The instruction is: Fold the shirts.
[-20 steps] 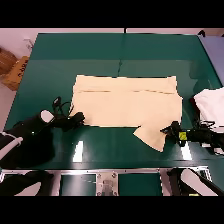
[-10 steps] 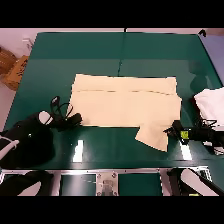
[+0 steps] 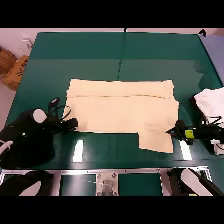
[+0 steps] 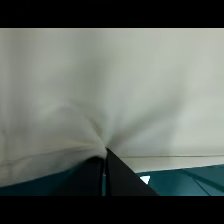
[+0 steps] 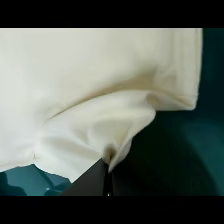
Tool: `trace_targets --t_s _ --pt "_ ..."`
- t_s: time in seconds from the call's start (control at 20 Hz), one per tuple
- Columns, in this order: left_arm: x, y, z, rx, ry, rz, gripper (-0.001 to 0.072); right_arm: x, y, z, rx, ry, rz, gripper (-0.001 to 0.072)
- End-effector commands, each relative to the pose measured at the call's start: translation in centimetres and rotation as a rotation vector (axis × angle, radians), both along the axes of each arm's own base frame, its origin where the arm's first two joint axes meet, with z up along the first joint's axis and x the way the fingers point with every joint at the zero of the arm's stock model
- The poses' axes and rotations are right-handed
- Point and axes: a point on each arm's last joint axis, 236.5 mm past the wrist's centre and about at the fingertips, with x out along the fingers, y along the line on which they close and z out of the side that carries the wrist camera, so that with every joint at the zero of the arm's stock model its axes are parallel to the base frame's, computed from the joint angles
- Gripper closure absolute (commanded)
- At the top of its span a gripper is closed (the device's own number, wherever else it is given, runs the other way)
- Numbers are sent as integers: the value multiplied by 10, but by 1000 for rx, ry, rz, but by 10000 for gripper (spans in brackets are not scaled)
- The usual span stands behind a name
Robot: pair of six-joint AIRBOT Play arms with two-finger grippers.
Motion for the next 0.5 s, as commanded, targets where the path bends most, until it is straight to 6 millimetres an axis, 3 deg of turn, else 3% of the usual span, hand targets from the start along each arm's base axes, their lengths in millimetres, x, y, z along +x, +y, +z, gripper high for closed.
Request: trace_targets --t_s 0.0,0.2,0.45 --pt "6 2 27 29 4 -78 682 22 -6 42 -12 -86 19 692" --pt "54 2 69 59 -123 -100 683 74 -22 91 -38 -249 -10 692" --pt "109 -6 68 76 -142 -115 683 147 -21 107 -65 -332 53 692"
